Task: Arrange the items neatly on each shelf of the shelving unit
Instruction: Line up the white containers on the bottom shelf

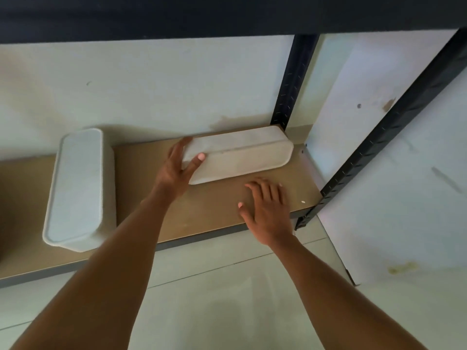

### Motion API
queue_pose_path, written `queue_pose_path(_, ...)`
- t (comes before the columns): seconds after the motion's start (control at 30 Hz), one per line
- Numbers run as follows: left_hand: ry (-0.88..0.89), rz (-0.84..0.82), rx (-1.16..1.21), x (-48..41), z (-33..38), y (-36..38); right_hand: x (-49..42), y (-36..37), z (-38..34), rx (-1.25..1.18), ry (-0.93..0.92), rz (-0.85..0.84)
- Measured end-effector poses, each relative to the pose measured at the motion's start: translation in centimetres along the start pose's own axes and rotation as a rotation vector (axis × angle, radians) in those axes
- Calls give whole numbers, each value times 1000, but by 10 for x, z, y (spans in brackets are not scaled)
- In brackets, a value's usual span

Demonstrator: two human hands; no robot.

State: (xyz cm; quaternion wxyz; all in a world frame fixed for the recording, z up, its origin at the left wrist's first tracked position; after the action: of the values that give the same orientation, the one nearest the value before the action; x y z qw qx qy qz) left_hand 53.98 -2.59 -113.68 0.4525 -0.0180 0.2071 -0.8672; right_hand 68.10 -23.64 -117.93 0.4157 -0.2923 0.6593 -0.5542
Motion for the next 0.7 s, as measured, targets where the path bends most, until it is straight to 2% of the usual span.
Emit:
queue_pose_path(0.17, 12, 24, 36, -8, 6, -6, 0, 0, 2, -3, 30, 35)
queue_pose_path(0.27, -74, 1, 33, -26, 9, -5, -1, 0, 2, -8, 35, 37)
queue_pose_path(0.47, -296, 69, -96, -60, -3, -15, -1, 1, 2, -3, 39, 27)
queue_pose_path(0.7, -351, 178, -186, -73, 0, -20, 0, 2, 2, 8, 47, 4)
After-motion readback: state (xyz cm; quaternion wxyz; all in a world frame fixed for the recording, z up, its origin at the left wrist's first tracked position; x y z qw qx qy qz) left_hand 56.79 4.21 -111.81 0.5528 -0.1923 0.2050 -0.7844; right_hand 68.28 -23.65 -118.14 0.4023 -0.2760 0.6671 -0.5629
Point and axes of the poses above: each hand's wrist, its own x-axis away from the middle knuckle, its own y-axis out of the palm, z = x × y, the point moved 9 cm from there along -x, towards the middle knuckle, and after that the axes turned 10 degrees about x, right-handed, at the moved point
